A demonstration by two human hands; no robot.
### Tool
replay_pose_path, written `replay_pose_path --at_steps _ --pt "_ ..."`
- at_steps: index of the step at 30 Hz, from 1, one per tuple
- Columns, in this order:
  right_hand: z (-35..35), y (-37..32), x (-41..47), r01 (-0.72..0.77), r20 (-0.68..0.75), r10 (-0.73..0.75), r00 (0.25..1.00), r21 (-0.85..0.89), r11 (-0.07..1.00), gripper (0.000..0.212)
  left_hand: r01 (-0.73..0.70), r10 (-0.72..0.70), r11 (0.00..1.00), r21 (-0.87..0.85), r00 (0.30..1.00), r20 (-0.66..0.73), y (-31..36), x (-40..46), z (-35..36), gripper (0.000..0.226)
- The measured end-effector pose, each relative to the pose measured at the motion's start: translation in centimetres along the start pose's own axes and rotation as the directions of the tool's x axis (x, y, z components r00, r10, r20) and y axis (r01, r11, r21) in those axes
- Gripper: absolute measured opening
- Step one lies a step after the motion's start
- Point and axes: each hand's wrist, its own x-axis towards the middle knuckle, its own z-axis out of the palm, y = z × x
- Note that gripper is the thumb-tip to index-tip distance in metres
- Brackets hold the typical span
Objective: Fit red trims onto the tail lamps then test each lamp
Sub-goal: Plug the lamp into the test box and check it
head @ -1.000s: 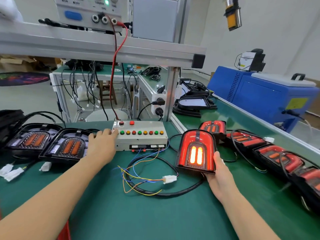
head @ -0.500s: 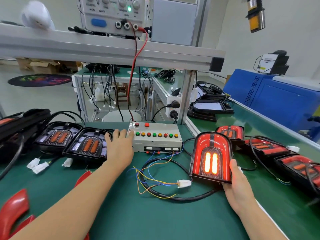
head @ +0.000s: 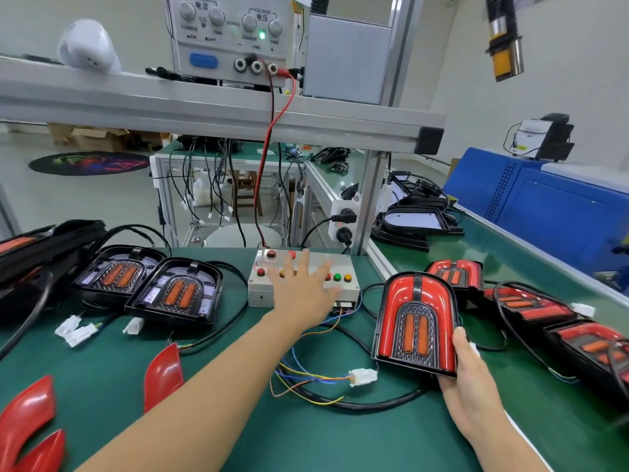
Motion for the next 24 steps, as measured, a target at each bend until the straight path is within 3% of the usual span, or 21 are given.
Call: replay_pose_path --at_steps 3,7,10,24 --pt "0.0 0.0 0.1 0.001 -0.002 -0.001 1.0 0.006 1.0 0.031 0.026 -0.024 0.999 -0.027 0.996 0.081 1.6 0.2 1.1 0.071" --pt "0.0 0.0 0.1 -0.008 -0.001 0.008 1.0 0.008 1.0 0.031 0.098 -0.099 0.995 0.019 0.994 0.051 1.7 -0.1 2.7 0.082" --pt "0.1 0.0 0.1 -0.01 -0.012 0.01 1.0 0.023 1.0 0.029 0.131 -0.132 0.989 0.063 0.991 0.019 1.2 -0.1 3.1 0.085" --pt "0.6 -0.4 -0.2 -0.018 0.013 0.018 1.0 0.046 0.999 0.029 0.136 -0.144 0.988 0.073 0.981 0.127 2.1 0.5 2.5 0.091"
